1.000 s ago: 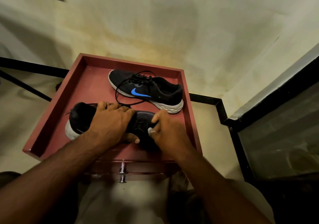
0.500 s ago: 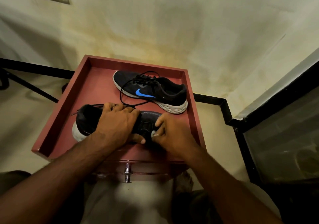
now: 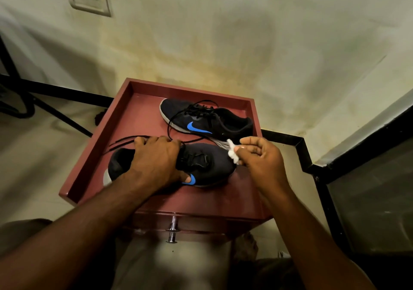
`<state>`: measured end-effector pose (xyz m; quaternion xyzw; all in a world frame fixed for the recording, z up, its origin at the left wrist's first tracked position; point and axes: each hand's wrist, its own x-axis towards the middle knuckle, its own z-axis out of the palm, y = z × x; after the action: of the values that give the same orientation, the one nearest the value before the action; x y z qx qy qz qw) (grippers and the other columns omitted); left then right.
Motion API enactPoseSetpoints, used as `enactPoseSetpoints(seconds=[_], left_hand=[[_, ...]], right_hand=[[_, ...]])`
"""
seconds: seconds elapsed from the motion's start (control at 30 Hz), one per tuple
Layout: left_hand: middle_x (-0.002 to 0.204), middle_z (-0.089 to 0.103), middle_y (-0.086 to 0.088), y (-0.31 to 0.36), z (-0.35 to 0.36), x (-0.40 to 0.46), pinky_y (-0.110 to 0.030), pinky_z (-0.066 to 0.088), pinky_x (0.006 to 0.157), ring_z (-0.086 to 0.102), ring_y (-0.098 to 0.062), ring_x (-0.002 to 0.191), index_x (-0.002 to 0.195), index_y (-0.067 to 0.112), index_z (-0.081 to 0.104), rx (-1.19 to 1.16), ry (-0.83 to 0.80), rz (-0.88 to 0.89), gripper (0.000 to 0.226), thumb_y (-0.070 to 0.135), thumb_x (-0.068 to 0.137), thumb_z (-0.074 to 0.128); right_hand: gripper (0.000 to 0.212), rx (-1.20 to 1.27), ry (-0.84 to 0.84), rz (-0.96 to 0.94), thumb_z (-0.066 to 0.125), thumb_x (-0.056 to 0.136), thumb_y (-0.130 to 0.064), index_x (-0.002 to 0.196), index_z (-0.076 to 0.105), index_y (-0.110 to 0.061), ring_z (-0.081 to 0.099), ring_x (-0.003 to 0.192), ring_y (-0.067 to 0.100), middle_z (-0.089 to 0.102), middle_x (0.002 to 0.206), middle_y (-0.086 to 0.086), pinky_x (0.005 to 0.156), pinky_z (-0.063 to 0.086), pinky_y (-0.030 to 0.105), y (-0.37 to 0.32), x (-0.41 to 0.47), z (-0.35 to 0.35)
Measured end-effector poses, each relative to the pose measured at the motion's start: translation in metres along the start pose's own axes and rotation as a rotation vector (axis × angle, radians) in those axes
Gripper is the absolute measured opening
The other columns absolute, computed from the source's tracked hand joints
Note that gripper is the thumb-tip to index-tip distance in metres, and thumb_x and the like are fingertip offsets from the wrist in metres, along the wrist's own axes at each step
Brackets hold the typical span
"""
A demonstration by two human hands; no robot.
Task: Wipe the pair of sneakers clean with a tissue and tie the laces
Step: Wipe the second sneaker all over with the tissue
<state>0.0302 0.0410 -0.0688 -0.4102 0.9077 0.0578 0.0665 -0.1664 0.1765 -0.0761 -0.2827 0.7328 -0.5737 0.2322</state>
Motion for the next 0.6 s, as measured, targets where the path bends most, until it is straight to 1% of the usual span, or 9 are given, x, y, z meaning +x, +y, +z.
enactPoseSetpoints(seconds=[0.07, 0.13, 0.2, 0.27, 0.33, 0.4, 0.47, 0.53, 0.6], left_hand=[[0.135, 0.055, -0.003, 0.008, 0.0, -0.01, -0.049, 0.031, 0.103, 0.051, -0.028, 0.125, 0.141, 0.026, 0.045, 0.035, 0.078, -0.021, 0.093, 0.08, 0.069, 0.067], [0.143, 0.047, -0.006, 0.016, 0.002, -0.022, -0.05, 0.029, 0.107, 0.045, -0.029, 0.13, 0.149, 0.022, 0.035, 0.052, 0.152, -0.016, 0.089, 0.069, 0.079, 0.066], [0.145, 0.044, -0.011, 0.021, 0.005, -0.034, -0.052, 0.028, 0.109, 0.042, -0.032, 0.132, 0.155, 0.017, 0.028, 0.06, 0.222, -0.01, 0.089, 0.056, 0.085, 0.067], [0.143, 0.043, -0.015, 0.024, 0.005, -0.043, -0.051, 0.026, 0.108, 0.042, -0.033, 0.13, 0.156, 0.013, 0.026, 0.076, 0.261, -0.006, 0.088, 0.051, 0.087, 0.064], [0.136, 0.045, -0.014, 0.026, 0.008, -0.046, -0.049, 0.029, 0.106, 0.044, -0.032, 0.124, 0.15, 0.013, 0.032, 0.096, 0.284, 0.014, 0.084, 0.055, 0.085, 0.065], [0.124, 0.048, -0.011, 0.024, 0.008, -0.043, -0.046, 0.033, 0.098, 0.048, -0.03, 0.113, 0.135, 0.015, 0.042, 0.094, 0.302, 0.027, 0.079, 0.061, 0.077, 0.071], [0.116, 0.05, -0.012, 0.02, 0.008, -0.037, -0.046, 0.034, 0.092, 0.049, -0.031, 0.105, 0.121, 0.013, 0.048, 0.084, 0.299, 0.008, 0.082, 0.067, 0.066, 0.077], [0.119, 0.052, -0.017, 0.018, 0.012, -0.034, -0.049, 0.036, 0.094, 0.049, -0.035, 0.108, 0.115, 0.01, 0.052, 0.07, 0.292, 0.027, 0.078, 0.061, 0.064, 0.08], [0.122, 0.056, -0.021, 0.023, 0.021, -0.034, -0.053, 0.04, 0.099, 0.052, -0.04, 0.115, 0.115, 0.007, 0.053, 0.098, 0.308, 0.118, 0.056, 0.044, 0.077, 0.074]], right_hand=[[0.018, -0.037, 0.061, -0.047, 0.077, 0.086, -0.009, 0.101, 0.075, -0.02, 0.076, 0.08, 0.019, 0.077, 0.086, 0.002, 0.076, 0.062, 0.037, 0.001, 0.003, -0.001], [0.02, -0.119, 0.088, -0.1, 0.077, 0.085, -0.01, 0.102, 0.078, -0.022, 0.072, 0.076, 0.014, 0.074, 0.082, -0.004, 0.071, 0.059, 0.032, 0.003, 0.004, -0.002], [0.02, -0.215, 0.094, -0.153, 0.077, 0.085, -0.013, 0.101, 0.079, -0.025, 0.07, 0.077, 0.012, 0.073, 0.087, -0.002, 0.07, 0.058, 0.027, 0.004, 0.003, -0.002], [0.02, -0.316, 0.091, -0.204, 0.077, 0.084, -0.014, 0.099, 0.079, -0.027, 0.067, 0.08, 0.01, 0.07, 0.097, 0.001, 0.07, 0.054, 0.013, 0.004, 0.001, -0.002], [0.019, -0.383, 0.069, -0.246, 0.076, 0.084, -0.01, 0.098, 0.08, -0.023, 0.064, 0.083, 0.007, 0.067, 0.103, -0.001, 0.069, 0.049, 0.005, 0.002, -0.003, -0.002], [0.017, -0.419, 0.041, -0.291, 0.075, 0.083, -0.01, 0.097, 0.08, -0.019, 0.064, 0.086, 0.006, 0.067, 0.102, -0.003, 0.069, 0.048, 0.004, 0.0, -0.008, 0.001], [0.015, -0.449, 0.021, -0.347, 0.076, 0.084, -0.013, 0.096, 0.081, -0.018, 0.064, 0.086, 0.005, 0.068, 0.099, -0.003, 0.069, 0.048, 0.005, -0.001, -0.011, 0.003], [0.011, -0.445, -0.007, -0.394, 0.077, 0.084, -0.017, 0.094, 0.081, -0.019, 0.065, 0.083, 0.003, 0.068, 0.095, -0.006, 0.068, 0.049, 0.007, -0.002, -0.013, 0.006], [0.008, -0.462, -0.041, -0.466, 0.078, 0.085, -0.017, 0.092, 0.081, -0.019, 0.066, 0.085, 0.003, 0.07, 0.094, -0.008, 0.073, 0.052, 0.011, 0.001, -0.015, 0.011]])
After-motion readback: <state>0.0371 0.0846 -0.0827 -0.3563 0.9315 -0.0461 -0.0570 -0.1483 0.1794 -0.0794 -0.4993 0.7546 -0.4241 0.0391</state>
